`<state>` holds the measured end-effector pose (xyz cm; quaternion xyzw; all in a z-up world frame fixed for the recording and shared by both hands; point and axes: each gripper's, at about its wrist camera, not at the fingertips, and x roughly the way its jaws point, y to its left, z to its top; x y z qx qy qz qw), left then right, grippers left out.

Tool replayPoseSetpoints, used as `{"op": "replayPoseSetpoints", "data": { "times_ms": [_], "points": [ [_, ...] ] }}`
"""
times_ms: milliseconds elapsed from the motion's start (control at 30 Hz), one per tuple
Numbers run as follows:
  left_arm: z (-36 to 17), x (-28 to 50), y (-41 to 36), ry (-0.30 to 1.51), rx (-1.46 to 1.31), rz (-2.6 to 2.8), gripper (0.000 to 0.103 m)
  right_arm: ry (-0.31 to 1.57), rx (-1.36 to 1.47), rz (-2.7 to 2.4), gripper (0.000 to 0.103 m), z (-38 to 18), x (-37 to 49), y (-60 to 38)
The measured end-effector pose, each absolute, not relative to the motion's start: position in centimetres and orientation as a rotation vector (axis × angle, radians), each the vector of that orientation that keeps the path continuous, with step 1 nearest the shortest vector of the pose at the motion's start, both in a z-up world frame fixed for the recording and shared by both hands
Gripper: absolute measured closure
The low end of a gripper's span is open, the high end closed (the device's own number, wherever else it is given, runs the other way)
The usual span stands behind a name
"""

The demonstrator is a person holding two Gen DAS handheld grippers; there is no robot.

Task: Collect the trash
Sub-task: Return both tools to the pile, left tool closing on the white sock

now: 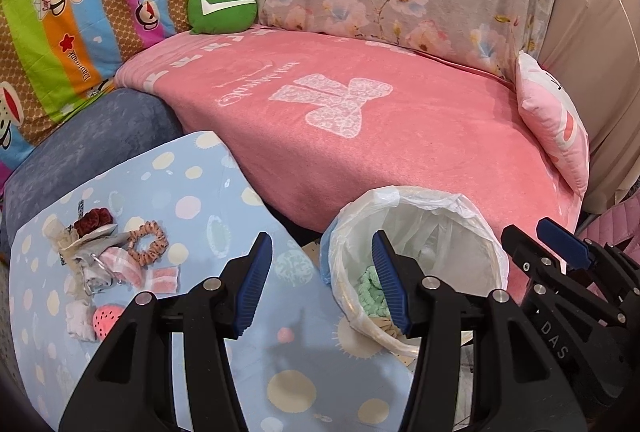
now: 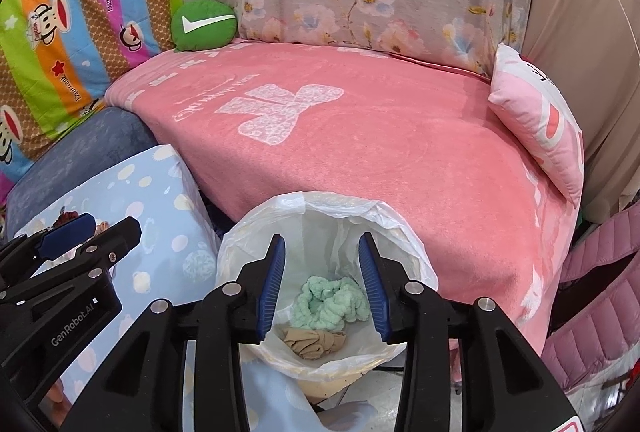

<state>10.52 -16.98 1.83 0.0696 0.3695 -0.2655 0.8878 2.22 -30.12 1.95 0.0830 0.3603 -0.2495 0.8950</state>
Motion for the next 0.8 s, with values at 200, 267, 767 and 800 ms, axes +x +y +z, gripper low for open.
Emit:
{"op": "replayPoseSetpoints", "data": {
  "times_ms": [200, 267, 767, 800],
  "points": [
    [1.8, 10.8, -14.8, 0.770, 0.123, -0.517, 0.048, 0.747, 0.141, -0.496, 0.058, 2.3, 2.8, -28.2],
    [1.8, 11.0, -13.8, 0.771, 0.115, -0.503, 0.047, 0.749, 0.132, -0.489, 0.058, 2.3, 3.0, -27.5],
    [-0.2, 13.4, -3.4, 0.793, 0.053, -0.299, 0.017, 0.770, 0.073, -0.381, 0.039, 1.3, 5.6, -19.9],
    [-0.6, 13.7, -2.5, 0.798, 0.049, -0.277, 0.015, 0.774, 0.075, -0.369, 0.037, 1.0, 5.9, -19.3]
  ]
}}
